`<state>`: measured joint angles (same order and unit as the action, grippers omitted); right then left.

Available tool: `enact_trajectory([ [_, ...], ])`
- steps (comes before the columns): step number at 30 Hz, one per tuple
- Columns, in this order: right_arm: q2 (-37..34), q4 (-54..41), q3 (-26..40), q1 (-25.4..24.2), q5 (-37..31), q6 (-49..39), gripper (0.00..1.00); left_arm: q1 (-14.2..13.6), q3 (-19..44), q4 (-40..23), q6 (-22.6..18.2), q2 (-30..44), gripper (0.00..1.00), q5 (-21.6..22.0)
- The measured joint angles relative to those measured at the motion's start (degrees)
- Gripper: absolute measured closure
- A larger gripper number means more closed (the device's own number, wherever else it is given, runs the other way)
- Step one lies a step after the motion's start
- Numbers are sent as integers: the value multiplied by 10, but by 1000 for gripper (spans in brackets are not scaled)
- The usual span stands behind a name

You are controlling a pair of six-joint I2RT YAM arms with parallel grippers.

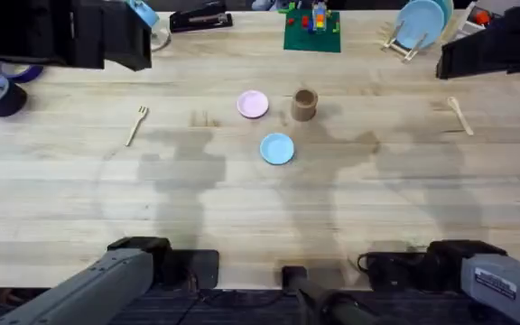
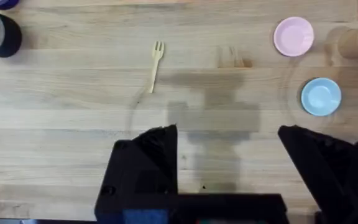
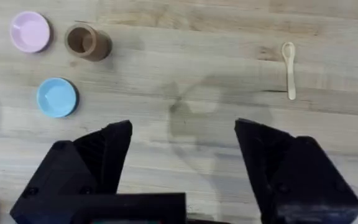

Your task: Pick up a utensil and set it on the pink plate, then put the other utensil in the container.

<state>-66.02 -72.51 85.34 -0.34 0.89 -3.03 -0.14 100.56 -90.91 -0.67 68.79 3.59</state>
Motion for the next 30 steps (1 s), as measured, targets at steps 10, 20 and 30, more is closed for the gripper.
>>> enact_trajectory([
  [10,0,0,0,0,0,0,7,0,0,-14,0,0,8,6],
  [20,0,0,0,0,0,0,7,6,0,-17,-35,6,8,7],
  [30,0,0,0,0,0,0,7,44,-81,41,-67,10,8,7],
])
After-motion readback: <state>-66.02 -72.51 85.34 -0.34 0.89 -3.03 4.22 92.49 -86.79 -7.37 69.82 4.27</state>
